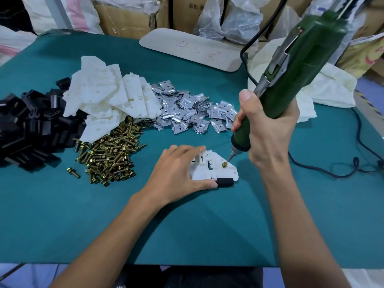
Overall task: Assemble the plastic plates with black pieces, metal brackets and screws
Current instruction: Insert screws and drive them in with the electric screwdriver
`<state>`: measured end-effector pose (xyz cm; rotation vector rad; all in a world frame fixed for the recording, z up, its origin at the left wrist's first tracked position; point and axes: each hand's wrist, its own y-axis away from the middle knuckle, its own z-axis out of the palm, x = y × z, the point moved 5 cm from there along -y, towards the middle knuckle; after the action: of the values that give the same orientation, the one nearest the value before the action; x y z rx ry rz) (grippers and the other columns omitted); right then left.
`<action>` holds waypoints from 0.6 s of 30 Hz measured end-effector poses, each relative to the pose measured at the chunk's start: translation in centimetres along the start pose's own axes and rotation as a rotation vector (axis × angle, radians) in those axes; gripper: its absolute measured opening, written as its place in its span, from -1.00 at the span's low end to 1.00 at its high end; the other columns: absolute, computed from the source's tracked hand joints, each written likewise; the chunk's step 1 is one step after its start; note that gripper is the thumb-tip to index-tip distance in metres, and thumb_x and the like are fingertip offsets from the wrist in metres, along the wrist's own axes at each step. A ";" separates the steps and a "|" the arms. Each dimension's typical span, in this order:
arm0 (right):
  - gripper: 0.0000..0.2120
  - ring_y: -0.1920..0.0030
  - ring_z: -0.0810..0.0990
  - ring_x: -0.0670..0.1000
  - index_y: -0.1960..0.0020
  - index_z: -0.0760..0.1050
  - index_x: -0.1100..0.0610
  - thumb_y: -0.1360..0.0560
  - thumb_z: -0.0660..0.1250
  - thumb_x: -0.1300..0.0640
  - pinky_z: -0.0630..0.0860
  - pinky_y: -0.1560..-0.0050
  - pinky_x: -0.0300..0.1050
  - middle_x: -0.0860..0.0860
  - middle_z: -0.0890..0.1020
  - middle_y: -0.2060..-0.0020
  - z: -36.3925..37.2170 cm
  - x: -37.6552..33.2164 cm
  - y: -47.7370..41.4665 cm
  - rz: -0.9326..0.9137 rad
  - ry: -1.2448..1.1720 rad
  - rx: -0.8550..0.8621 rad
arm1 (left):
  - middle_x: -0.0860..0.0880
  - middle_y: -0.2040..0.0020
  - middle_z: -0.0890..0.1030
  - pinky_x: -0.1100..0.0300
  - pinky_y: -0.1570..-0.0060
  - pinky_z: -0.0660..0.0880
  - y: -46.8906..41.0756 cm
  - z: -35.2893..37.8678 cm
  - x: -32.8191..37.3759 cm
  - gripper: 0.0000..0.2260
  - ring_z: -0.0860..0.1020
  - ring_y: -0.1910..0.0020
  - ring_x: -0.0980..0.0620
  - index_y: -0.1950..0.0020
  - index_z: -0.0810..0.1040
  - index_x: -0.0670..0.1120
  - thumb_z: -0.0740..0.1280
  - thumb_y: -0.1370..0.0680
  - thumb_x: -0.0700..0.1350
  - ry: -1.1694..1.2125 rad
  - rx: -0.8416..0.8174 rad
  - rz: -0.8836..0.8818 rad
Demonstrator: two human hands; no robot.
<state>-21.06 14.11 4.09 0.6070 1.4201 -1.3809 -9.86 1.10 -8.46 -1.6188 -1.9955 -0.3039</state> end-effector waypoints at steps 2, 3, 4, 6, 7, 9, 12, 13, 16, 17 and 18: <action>-0.75 0.56 0.46 0.11 0.17 0.45 0.03 -0.42 0.53 0.05 0.44 0.45 -0.12 0.00 0.51 0.42 0.0 0.2 0.1 0.001 -0.006 0.015 | 0.12 -0.28 0.53 0.14 -0.29 0.28 0.0 0.0 0.0 -0.10 0.40 -0.22 0.06 -0.49 0.41 0.13 0.24 -0.26 0.59 0.008 0.004 -0.005; -0.75 0.56 0.47 0.10 0.16 0.45 0.04 -0.43 0.53 0.05 0.44 0.46 -0.12 0.00 0.52 0.41 0.0 0.3 0.1 -0.002 -0.007 0.017 | 0.12 -0.28 0.53 0.13 -0.29 0.29 0.0 0.0 0.0 -0.10 0.40 -0.21 0.06 -0.48 0.42 0.13 0.24 -0.26 0.59 0.011 0.005 -0.007; -0.75 0.57 0.47 0.10 0.17 0.45 0.03 -0.43 0.53 0.05 0.44 0.46 -0.11 -0.01 0.52 0.41 0.1 0.4 0.1 -0.004 -0.007 0.018 | 0.12 -0.27 0.53 0.13 -0.29 0.29 -0.1 0.0 0.0 -0.10 0.41 -0.21 0.05 -0.48 0.42 0.13 0.24 -0.26 0.59 0.012 0.006 -0.009; -0.76 0.57 0.46 0.10 0.18 0.45 0.01 -0.43 0.53 0.06 0.44 0.47 -0.10 -0.01 0.51 0.42 0.1 0.5 0.2 -0.006 -0.011 0.019 | 0.13 -0.27 0.53 0.13 -0.29 0.29 -0.1 0.0 0.0 -0.10 0.41 -0.21 0.05 -0.48 0.41 0.14 0.24 -0.26 0.59 0.013 0.003 -0.010; -0.77 0.57 0.46 0.10 0.19 0.46 -0.01 -0.43 0.53 0.06 0.44 0.46 -0.10 -0.01 0.51 0.42 0.1 0.6 0.1 -0.005 -0.012 0.018 | 0.13 -0.27 0.53 0.13 -0.29 0.29 -0.1 0.1 0.0 -0.10 0.41 -0.21 0.05 -0.49 0.41 0.14 0.23 -0.26 0.59 0.014 0.000 -0.012; -0.77 0.56 0.46 0.11 0.19 0.46 -0.01 -0.44 0.53 0.06 0.44 0.46 -0.10 0.00 0.51 0.41 0.1 0.7 0.1 0.002 -0.016 0.014 | 0.13 -0.28 0.53 0.12 -0.29 0.29 0.0 0.0 0.0 -0.10 0.40 -0.21 0.06 -0.49 0.40 0.14 0.23 -0.26 0.59 0.015 -0.004 -0.014; -0.76 0.56 0.46 0.11 0.18 0.46 0.00 -0.45 0.53 0.06 0.45 0.46 -0.08 0.01 0.51 0.42 0.1 0.9 0.1 0.008 -0.017 0.000 | 0.14 -0.28 0.52 0.14 -0.29 0.28 0.0 -0.1 0.1 -0.10 0.39 -0.21 0.07 -0.50 0.39 0.15 0.23 -0.26 0.59 0.015 -0.013 -0.017; -0.77 0.56 0.45 0.11 0.18 0.46 -0.01 -0.45 0.53 0.06 0.46 0.45 -0.09 0.01 0.51 0.43 0.2 0.9 0.1 0.007 -0.016 -0.004 | 0.13 -0.28 0.52 0.14 -0.29 0.27 0.0 -0.1 0.1 -0.10 0.39 -0.21 0.07 -0.50 0.38 0.15 0.24 -0.26 0.58 0.014 -0.016 -0.017; -0.78 0.54 0.46 0.11 0.20 0.49 -0.08 -0.45 0.54 0.07 0.47 0.44 -0.10 0.02 0.52 0.42 0.3 1.0 0.4 0.013 -0.004 -0.005 | 0.13 -0.28 0.52 0.16 -0.28 0.26 0.0 -0.1 0.1 -0.11 0.39 -0.21 0.07 -0.50 0.38 0.15 0.25 -0.27 0.58 0.011 -0.017 -0.016; -0.78 0.54 0.46 0.11 0.20 0.49 -0.11 -0.45 0.54 0.06 0.47 0.44 -0.10 0.01 0.52 0.41 0.4 1.0 0.4 0.017 -0.001 -0.004 | 0.13 -0.28 0.52 0.17 -0.27 0.25 0.0 -0.1 0.1 -0.11 0.39 -0.21 0.07 -0.50 0.38 0.15 0.25 -0.27 0.57 0.009 -0.015 -0.014; -0.77 0.54 0.47 0.10 0.21 0.50 -0.13 -0.44 0.54 0.06 0.47 0.44 -0.10 0.00 0.53 0.40 0.4 1.0 0.4 0.020 0.000 -0.003 | 0.13 -0.28 0.52 0.20 -0.25 0.23 0.0 -0.1 0.1 -0.12 0.39 -0.21 0.07 -0.50 0.38 0.15 0.26 -0.27 0.57 0.007 -0.012 -0.012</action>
<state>-20.90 13.56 3.13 0.6177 1.4127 -1.3632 -9.87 1.18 -8.32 -1.6119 -2.0027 -0.3266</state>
